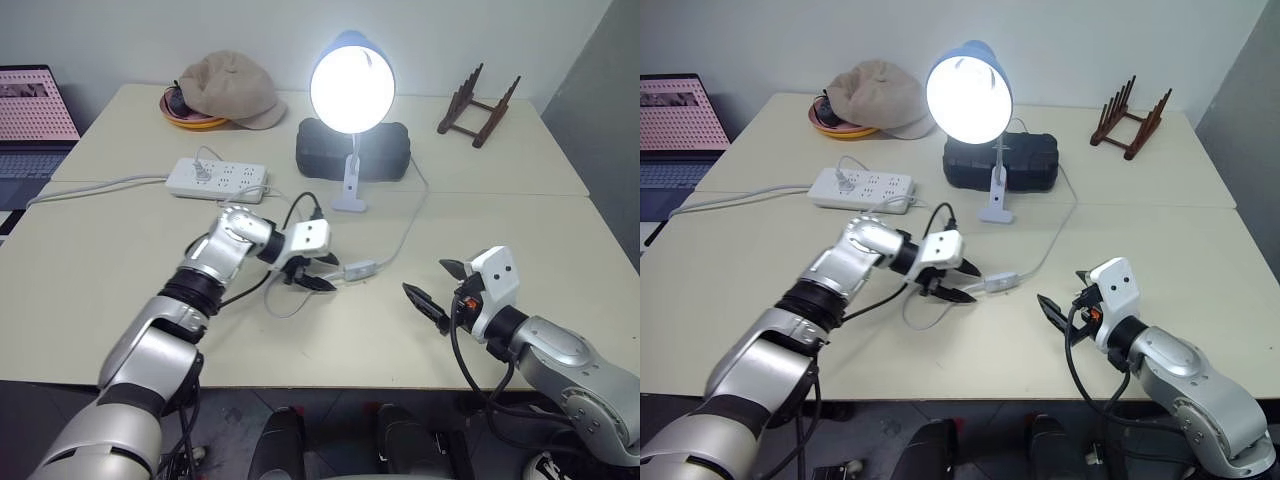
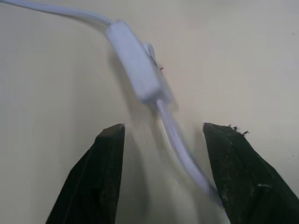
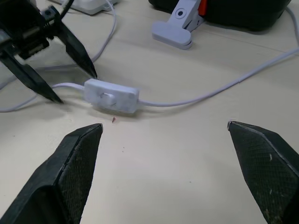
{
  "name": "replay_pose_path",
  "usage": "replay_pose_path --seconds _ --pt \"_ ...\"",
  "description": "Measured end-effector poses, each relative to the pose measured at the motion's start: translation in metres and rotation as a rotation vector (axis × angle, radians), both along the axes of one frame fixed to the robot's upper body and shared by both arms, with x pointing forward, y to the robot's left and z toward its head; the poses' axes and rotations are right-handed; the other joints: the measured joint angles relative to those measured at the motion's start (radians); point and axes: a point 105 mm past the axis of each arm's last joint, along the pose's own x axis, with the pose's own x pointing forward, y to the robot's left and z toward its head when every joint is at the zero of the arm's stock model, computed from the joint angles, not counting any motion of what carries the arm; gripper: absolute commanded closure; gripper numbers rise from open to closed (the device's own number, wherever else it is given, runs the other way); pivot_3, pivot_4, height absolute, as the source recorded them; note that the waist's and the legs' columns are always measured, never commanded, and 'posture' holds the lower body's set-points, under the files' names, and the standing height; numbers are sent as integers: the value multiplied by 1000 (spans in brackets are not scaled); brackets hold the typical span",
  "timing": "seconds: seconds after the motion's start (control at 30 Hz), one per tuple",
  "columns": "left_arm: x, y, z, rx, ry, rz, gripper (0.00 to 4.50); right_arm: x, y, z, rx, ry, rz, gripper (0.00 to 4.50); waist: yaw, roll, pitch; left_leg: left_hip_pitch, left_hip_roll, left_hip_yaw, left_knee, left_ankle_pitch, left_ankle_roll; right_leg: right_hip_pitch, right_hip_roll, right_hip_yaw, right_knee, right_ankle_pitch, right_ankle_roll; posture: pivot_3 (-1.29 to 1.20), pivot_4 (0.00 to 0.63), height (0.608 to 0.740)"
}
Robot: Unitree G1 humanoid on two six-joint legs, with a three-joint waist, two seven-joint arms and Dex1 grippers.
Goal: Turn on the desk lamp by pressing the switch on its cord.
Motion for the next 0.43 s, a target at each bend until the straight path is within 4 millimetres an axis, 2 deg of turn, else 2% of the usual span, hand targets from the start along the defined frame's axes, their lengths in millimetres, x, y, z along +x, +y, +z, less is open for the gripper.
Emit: replay_pose_path --seconds 0.03,0.07,0.1,0.13,0.17,0.2,0.3,0.43 --pt "-2 9 11 -28 -9 28 764 -2 -2 1 1 11 34 0 0 0 0 1 0 0 0 0 0 0 0 0 2 0 0 0 150 740" --pt "-3 11 13 -36 -9 34 688 -3 -3 2 1 14 42 0 0 0 0 1 0 0 0 0 0 0 0 0 2 0 0 0 150 740" --pt "-8 27 23 -70 1 83 377 -4 -3 5 -2 31 98 0 -2 0 0 3 0 0 0 0 0 0 0 0 4 0 0 0 150 740" --pt "-11 33 25 -79 5 94 264 -6 -2 7 -4 38 127 0 -8 1 1 3 1 1 0 0 0 0 0 1 4 0 0 0 150 740" --pt "-17 47 30 -96 19 139 38 -10 -2 9 -10 59 182 0 -10 1 1 5 1 1 -1 0 0 1 0 0 6 -1 -1 0 150 740" --pt "-21 60 38 -123 17 200 38 -15 -1 12 -16 76 244 0 -9 1 1 8 1 1 -1 0 0 2 0 0 8 -3 -4 0 150 740" --pt "-29 69 54 -191 3 283 38 -19 -2 18 -28 110 352 0 -1 1 1 11 1 0 -1 0 0 4 1 0 9 -5 -7 0 150 740" --pt "-33 77 60 -226 15 350 38 -15 -14 19 -38 141 377 0 5 0 1 16 1 0 1 0 0 11 0 0 7 -5 -8 0 150 740"
